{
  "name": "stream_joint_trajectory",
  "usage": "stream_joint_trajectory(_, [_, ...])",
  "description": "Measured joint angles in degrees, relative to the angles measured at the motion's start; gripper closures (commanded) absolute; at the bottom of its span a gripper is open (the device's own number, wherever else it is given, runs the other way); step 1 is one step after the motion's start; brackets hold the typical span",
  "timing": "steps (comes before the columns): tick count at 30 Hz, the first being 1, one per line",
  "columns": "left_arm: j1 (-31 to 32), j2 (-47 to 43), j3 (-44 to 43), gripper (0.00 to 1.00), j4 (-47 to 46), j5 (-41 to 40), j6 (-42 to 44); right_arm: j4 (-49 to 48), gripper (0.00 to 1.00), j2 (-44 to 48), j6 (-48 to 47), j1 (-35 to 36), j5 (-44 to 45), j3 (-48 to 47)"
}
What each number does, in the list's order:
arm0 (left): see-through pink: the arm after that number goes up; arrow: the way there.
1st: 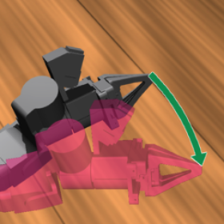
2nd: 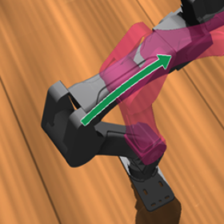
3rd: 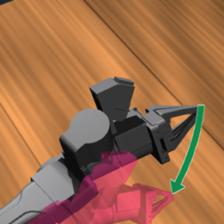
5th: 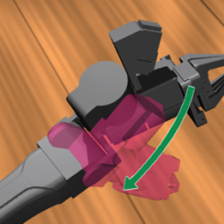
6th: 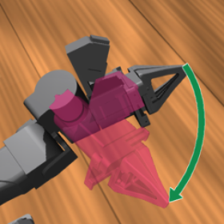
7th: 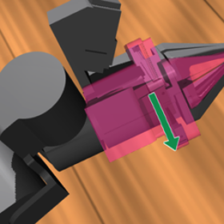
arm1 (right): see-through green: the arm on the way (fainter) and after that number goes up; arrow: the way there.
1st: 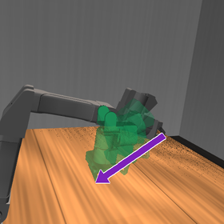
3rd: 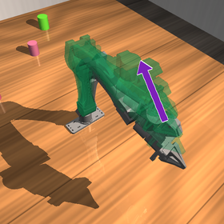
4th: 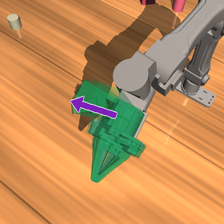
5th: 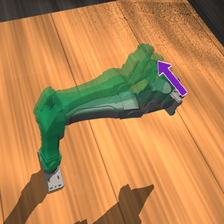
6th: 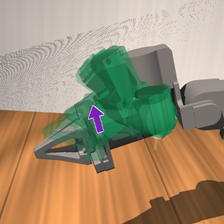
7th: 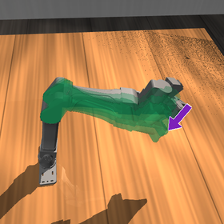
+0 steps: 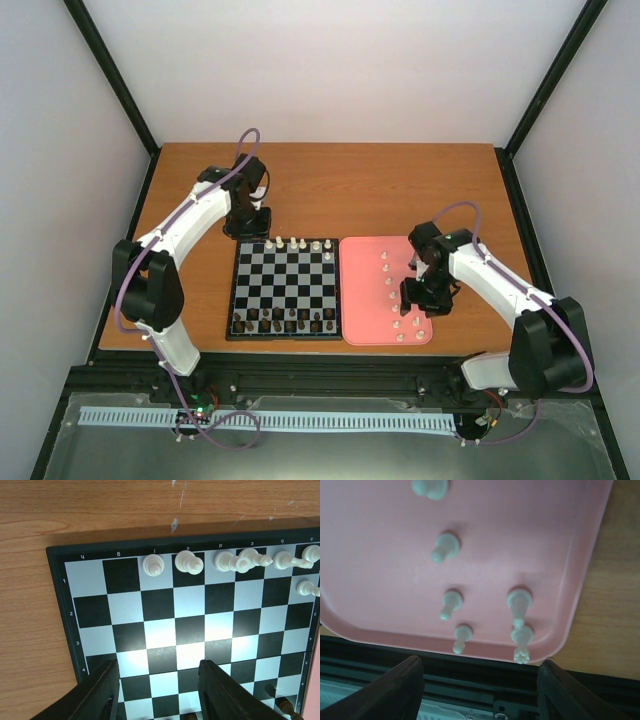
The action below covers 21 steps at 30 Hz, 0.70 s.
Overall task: Set up the chess pieces on the board
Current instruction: Pick up the chess piece from the storage box.
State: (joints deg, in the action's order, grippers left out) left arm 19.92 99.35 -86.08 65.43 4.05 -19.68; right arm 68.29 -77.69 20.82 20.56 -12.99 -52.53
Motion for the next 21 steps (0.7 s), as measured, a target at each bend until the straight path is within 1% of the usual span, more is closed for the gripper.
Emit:
stream_joint_trajectory(8, [0.0,0.0,-0.79,0.54,0.07,0.04,0.66,-1.55,0.45,0.72,4.28,0.48,0.83,4.59])
stream_joint_trajectory(11, [0.0,0.0,-1.09,0.55,0.09,0.02,0.92,-3.21,0.48,-0.5,4.85,0.48,1.79,5.75])
stream_joint_trajectory(14, [-0.02,0.0,-1.4,0.54,0.22,0.02,1.11,-5.22,0.53,-3.56,5.27,0.48,2.78,6.01])
stream_joint_trajectory(16, [-0.11,-0.02,-1.55,0.55,0.22,0.0,1.11,-6.25,0.54,-4.72,5.11,0.48,3.45,6.01])
stream_joint_trajectory(17, [-0.11,-0.02,-1.57,0.55,0.2,0.02,1.11,-6.69,0.59,-5.2,5.01,0.48,3.82,5.99])
stream_joint_trajectory(18, [-0.15,-0.02,-1.57,0.55,0.22,0.02,1.11,-7.08,0.61,-5.64,4.94,0.48,4.33,5.99])
stream_joint_trajectory(21, [-0.22,-0.11,-1.57,0.55,0.2,0.04,1.09,-7.87,0.63,-6.4,4.44,0.48,5.35,5.99])
